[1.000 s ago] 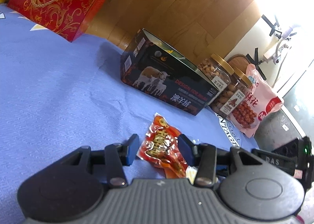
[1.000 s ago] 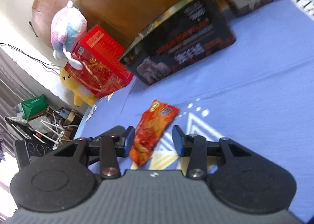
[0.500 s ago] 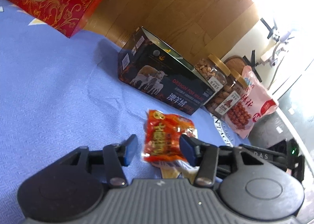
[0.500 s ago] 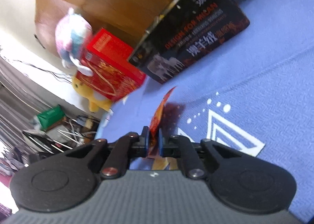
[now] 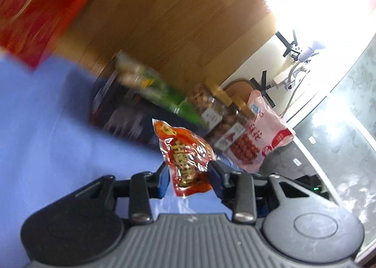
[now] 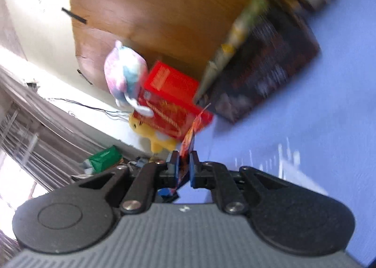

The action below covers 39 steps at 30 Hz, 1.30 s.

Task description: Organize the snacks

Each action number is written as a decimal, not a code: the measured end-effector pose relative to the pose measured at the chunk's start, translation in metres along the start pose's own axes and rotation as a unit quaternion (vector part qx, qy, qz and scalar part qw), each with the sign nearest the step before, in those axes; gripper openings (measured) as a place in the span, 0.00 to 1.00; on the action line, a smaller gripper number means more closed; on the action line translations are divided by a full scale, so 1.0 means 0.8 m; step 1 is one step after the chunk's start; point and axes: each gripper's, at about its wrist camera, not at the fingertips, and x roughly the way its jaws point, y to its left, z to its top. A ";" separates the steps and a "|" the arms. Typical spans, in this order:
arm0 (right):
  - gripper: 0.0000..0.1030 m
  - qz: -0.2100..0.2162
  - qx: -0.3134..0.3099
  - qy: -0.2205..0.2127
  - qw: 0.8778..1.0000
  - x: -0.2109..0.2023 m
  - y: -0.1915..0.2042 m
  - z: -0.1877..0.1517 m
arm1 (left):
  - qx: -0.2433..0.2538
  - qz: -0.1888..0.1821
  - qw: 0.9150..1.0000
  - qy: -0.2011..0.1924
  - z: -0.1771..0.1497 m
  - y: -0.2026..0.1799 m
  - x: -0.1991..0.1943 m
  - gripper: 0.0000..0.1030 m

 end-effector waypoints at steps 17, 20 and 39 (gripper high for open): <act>0.24 -0.282 -0.268 -0.041 0.920 0.133 0.029 0.100 | 0.112 0.203 0.972 -0.022 0.096 -0.013 0.131 0.52; 0.37 -0.278 -0.272 -0.077 0.918 0.113 0.035 0.083 | 0.131 0.216 0.967 -0.033 0.088 -0.021 0.115 0.52; 0.37 -0.276 -0.230 -0.101 0.928 0.004 0.045 -0.059 | 0.185 0.305 0.934 -0.011 -0.029 -0.077 0.047 0.77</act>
